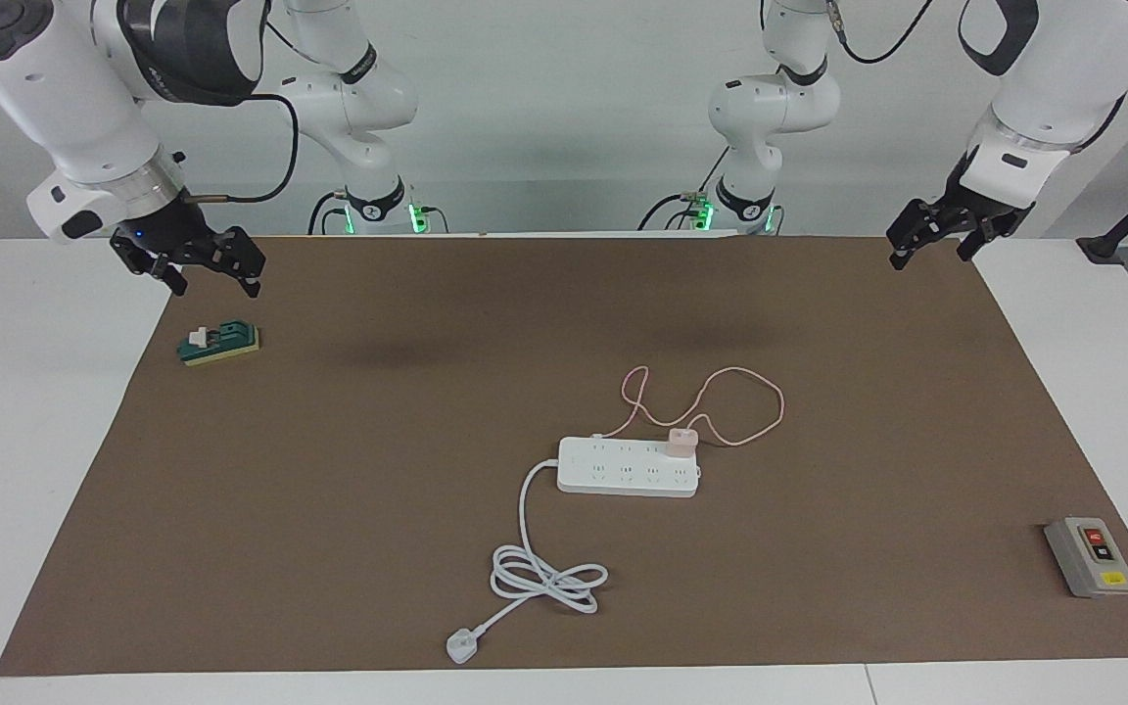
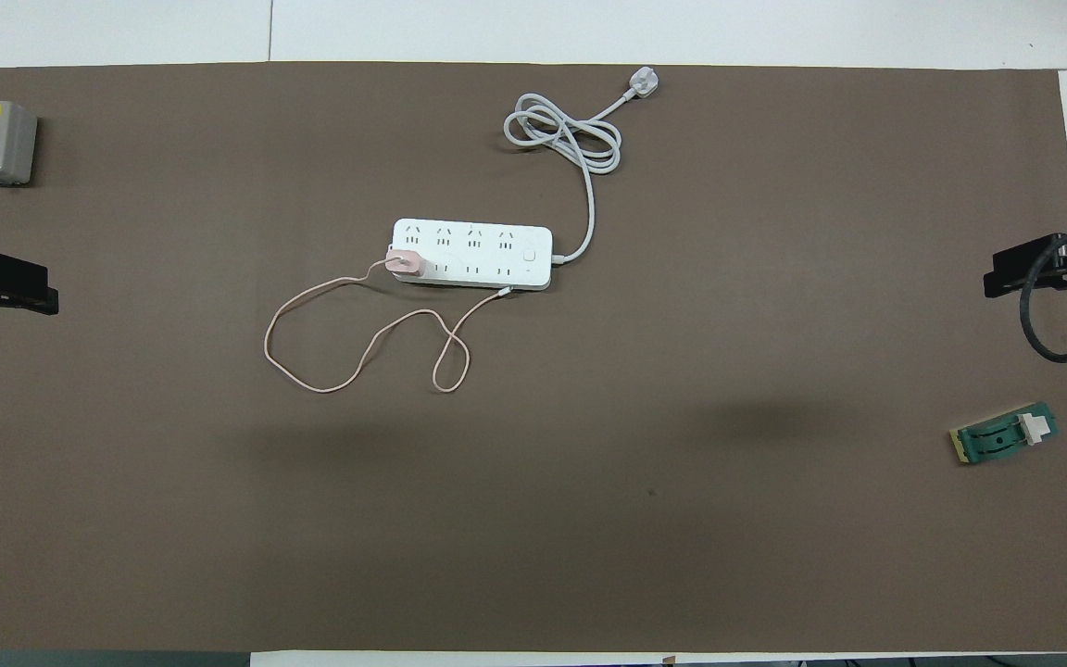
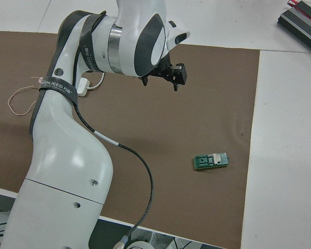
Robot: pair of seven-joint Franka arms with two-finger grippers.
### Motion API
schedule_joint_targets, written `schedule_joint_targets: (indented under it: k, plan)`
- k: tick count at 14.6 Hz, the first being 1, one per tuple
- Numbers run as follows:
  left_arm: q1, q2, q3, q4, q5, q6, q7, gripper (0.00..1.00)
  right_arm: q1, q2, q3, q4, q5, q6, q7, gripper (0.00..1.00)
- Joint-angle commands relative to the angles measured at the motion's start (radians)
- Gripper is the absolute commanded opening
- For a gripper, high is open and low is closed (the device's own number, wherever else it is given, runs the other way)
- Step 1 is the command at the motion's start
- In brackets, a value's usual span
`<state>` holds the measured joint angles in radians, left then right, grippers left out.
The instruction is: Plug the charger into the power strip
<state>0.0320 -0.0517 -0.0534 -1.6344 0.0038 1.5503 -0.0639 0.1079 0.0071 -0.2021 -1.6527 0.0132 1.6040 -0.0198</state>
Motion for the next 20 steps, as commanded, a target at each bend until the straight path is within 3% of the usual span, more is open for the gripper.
schedule_joint_targets:
  k: [1, 20]
  plan:
    - [-0.004, 0.010, 0.004, 0.024, -0.021, -0.026, 0.016, 1.00, -0.007, -0.012, 0.003, -0.012, 0.014, -0.012, -0.009, 1.00]
    - [0.008, 0.012, -0.016, 0.025, -0.019, -0.021, 0.053, 1.00, -0.007, -0.012, 0.003, -0.012, 0.014, -0.012, -0.009, 1.00]
